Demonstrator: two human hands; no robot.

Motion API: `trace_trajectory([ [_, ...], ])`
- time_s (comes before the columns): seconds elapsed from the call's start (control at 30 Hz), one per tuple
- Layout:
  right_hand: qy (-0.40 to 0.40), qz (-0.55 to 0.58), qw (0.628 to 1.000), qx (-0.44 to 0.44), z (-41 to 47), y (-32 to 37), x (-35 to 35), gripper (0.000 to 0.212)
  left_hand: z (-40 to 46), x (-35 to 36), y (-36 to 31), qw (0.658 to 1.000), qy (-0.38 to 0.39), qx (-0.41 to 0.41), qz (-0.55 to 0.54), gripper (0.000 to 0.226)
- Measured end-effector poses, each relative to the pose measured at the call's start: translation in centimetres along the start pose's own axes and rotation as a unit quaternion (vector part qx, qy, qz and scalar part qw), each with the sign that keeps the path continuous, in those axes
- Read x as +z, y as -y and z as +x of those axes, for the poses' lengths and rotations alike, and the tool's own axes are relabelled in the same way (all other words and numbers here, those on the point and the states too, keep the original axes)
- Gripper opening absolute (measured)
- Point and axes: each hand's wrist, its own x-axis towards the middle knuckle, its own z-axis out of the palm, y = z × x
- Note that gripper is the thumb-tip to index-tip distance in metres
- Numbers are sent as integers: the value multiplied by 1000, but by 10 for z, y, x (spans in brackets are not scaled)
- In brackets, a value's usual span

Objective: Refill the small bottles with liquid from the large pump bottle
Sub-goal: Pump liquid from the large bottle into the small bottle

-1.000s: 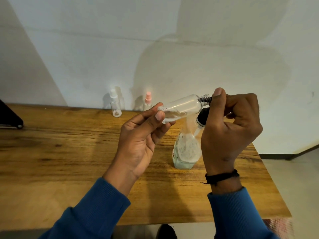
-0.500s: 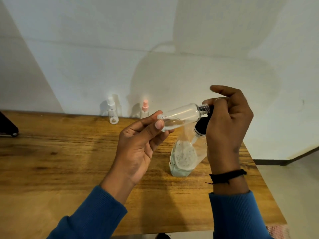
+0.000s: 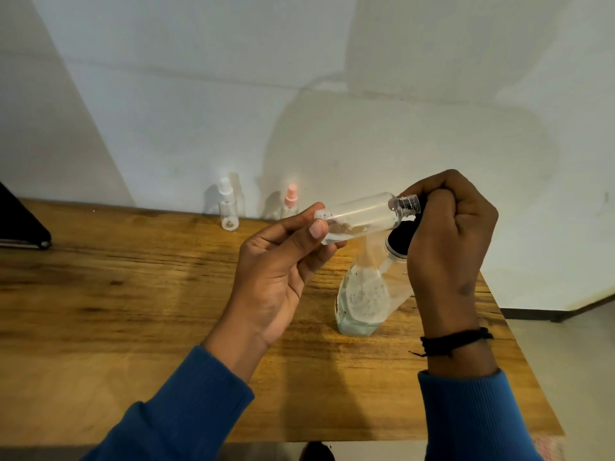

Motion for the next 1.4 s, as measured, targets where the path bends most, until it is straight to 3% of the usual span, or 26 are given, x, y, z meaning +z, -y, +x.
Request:
trace_trajectory([
  [1.4,-17,-63,997,-47,-5,-4,2,29,-1,-2,-1,1000,-5,0,1,32],
])
